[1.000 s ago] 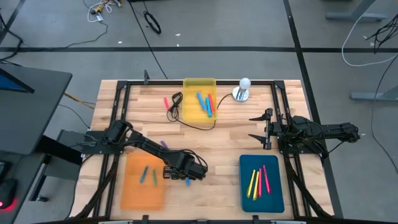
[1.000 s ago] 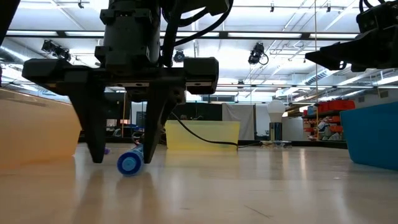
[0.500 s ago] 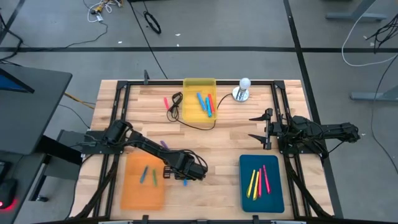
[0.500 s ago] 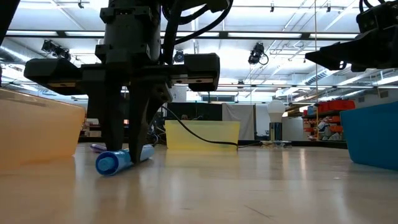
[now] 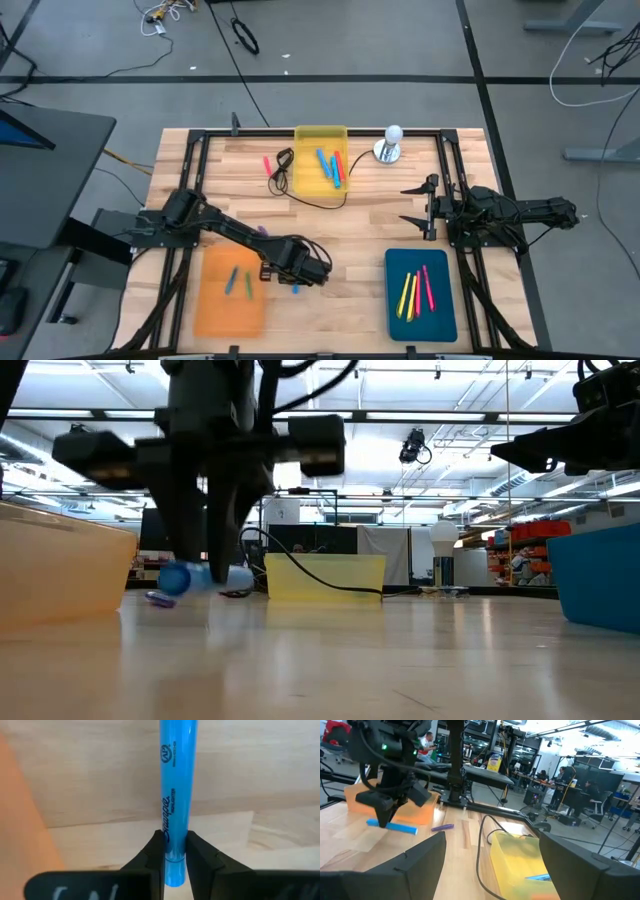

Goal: Pick & Place Markers
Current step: Put the blue highlighter into the yellow bin

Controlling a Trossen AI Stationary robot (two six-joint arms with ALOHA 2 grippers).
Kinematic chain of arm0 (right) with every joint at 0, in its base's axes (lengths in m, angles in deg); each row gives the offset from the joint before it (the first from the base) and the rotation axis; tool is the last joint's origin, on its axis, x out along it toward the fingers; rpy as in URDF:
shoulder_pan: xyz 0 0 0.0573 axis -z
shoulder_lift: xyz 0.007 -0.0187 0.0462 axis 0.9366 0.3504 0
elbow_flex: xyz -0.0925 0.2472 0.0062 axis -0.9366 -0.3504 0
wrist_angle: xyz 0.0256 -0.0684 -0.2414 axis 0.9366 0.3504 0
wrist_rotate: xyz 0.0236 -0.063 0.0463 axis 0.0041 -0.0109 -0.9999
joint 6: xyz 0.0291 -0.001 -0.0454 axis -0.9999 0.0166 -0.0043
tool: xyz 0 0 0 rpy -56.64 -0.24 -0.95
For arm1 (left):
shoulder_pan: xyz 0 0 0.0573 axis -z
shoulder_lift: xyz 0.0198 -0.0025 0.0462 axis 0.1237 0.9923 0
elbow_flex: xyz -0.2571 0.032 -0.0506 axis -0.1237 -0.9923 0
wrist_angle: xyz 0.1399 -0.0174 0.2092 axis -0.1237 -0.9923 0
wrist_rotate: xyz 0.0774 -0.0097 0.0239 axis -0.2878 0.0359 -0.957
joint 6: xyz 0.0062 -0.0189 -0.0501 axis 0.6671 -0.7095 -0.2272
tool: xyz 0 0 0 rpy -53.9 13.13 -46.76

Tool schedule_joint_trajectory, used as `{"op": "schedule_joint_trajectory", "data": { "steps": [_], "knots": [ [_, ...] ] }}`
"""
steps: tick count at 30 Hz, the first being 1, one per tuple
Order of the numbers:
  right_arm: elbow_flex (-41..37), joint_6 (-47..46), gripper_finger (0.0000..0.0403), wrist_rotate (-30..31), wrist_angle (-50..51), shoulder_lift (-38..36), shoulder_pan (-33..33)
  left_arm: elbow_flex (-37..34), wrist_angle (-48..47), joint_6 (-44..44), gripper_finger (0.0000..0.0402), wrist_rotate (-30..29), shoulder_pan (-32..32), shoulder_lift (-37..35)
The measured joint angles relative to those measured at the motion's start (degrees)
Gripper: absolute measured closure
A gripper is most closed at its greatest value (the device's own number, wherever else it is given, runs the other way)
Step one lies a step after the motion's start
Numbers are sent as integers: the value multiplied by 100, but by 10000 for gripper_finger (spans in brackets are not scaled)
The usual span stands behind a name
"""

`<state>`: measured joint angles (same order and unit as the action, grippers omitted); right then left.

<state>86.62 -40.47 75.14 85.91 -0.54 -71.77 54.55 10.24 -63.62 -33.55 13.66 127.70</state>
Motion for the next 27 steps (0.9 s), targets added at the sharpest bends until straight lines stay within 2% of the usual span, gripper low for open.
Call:
{"op": "schedule_joint_trajectory", "data": {
  "steps": [13,27],
  "knots": [
    [2,-2,80,2,-2,0,-2,0,-723,433,348,44,-47,-762],
    [2,-2,80,2,0,0,-1,0,-1630,1161,348,68,-47,-1884]
  ]
}}
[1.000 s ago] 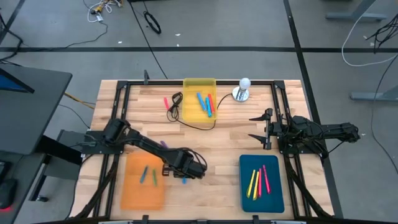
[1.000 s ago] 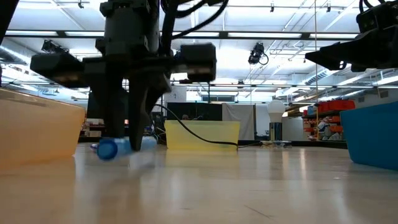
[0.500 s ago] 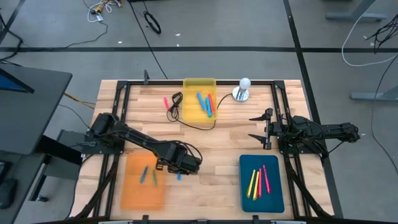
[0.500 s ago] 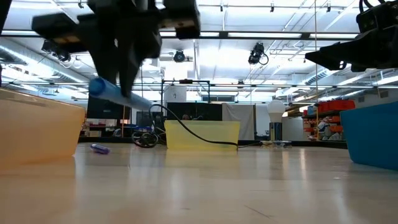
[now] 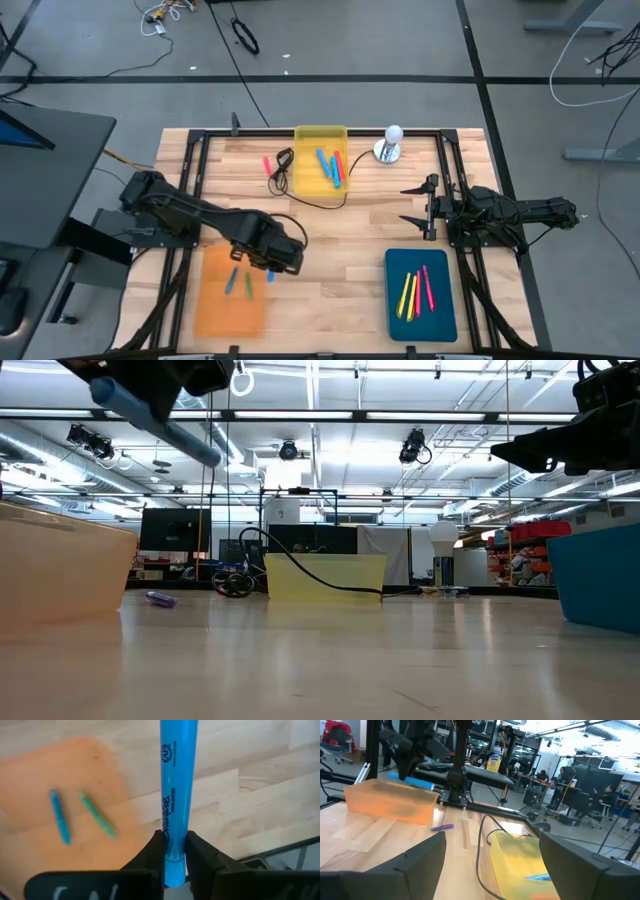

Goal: Pick & Place Markers
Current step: Put the blue highlighter into the yellow bin

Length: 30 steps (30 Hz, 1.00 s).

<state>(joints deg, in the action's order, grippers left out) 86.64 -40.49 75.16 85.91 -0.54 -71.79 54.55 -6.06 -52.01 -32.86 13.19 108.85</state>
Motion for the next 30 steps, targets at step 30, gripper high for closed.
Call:
{"op": "schedule_joint_trajectory", "data": {
  "steps": [30],
  "knots": [
    [0,2,80,-1,-1,0,0,11,-476,1333,348,481,-1398,-541]
  ]
}}
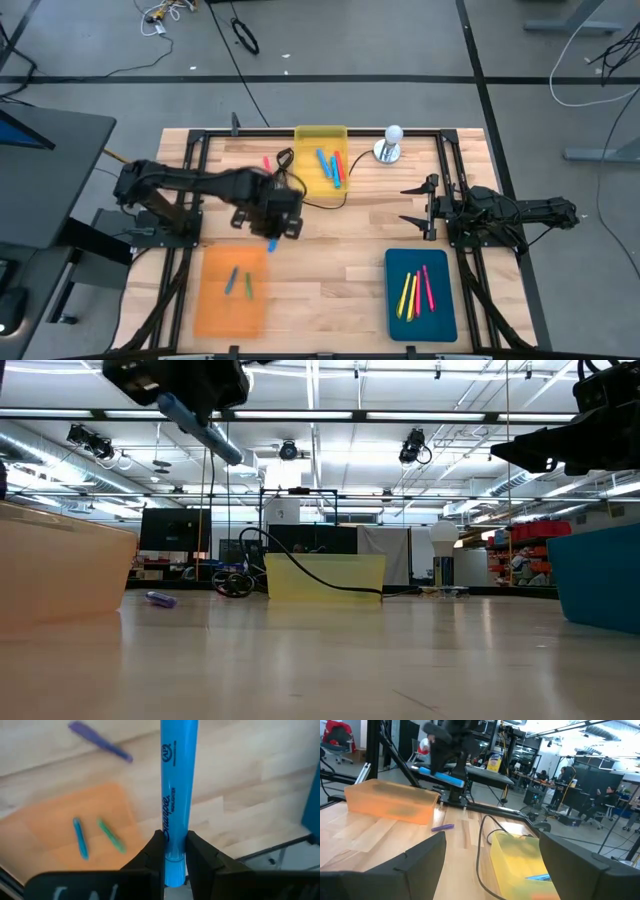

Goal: Pick & Place Markers
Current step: Put the blue highlighter into the yellow bin

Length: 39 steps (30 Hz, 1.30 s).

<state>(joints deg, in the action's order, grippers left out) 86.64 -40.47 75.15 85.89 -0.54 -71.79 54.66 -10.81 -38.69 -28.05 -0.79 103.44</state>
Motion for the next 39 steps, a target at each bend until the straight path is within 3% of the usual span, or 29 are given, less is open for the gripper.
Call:
{"op": "schedule_joint_trajectory", "data": {
  "steps": [21,31,39],
  "knots": [
    [0,-2,80,1,-1,0,2,128,-20,1605,348,378,-2479,378],
    [0,0,80,1,-1,2,2,1654,-248,2573,348,396,-3206,1620],
    [0,0,80,2,-1,2,2,2725,-358,2858,349,356,-3660,2509]
  ]
}}
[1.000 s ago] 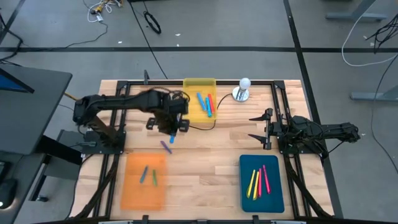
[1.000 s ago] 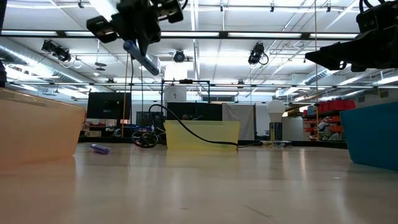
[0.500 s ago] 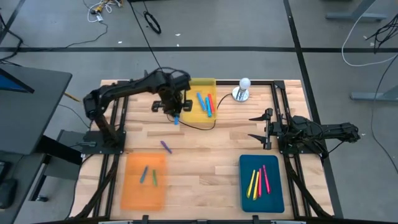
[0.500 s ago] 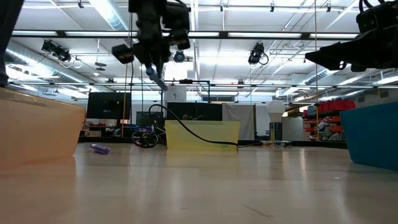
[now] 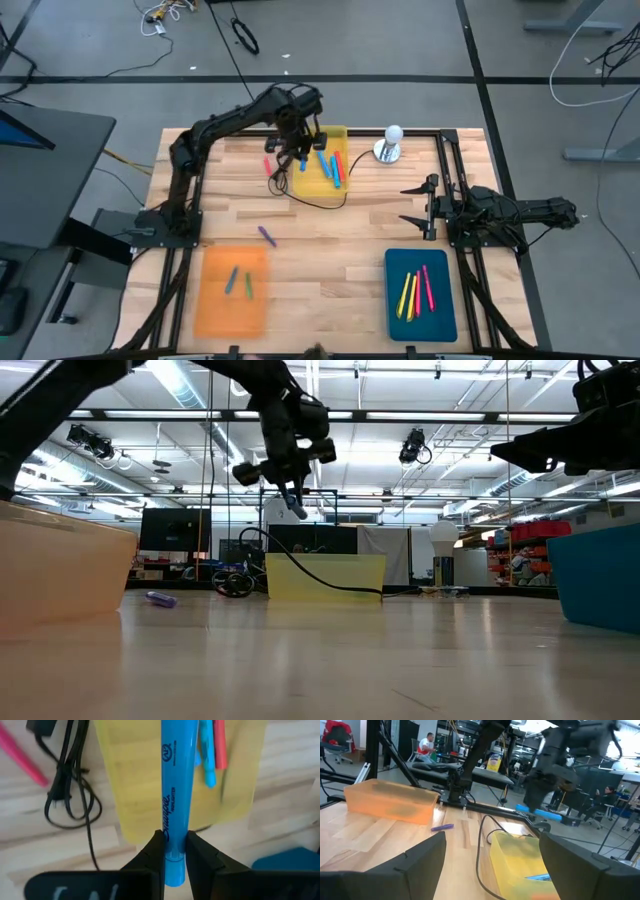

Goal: Pick & Place Markers
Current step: Put the blue highlighter into the yellow bin

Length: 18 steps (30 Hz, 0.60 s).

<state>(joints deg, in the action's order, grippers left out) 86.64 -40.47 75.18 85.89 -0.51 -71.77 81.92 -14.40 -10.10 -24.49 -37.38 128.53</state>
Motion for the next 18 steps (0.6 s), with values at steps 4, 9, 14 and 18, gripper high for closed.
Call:
{"op": "schedule_joint_trajectory", "data": {
  "steps": [4,9,14,18],
  "knots": [
    [0,0,80,-1,0,0,0,379,-66,191,349,81,-164,384],
    [0,0,80,-1,0,0,0,766,-288,349,349,-29,-245,791],
    [0,0,80,-1,1,0,0,839,-300,334,349,-58,-245,961],
    [0,0,80,-1,0,0,0,832,-301,282,349,-191,-224,1085]
  ]
}}
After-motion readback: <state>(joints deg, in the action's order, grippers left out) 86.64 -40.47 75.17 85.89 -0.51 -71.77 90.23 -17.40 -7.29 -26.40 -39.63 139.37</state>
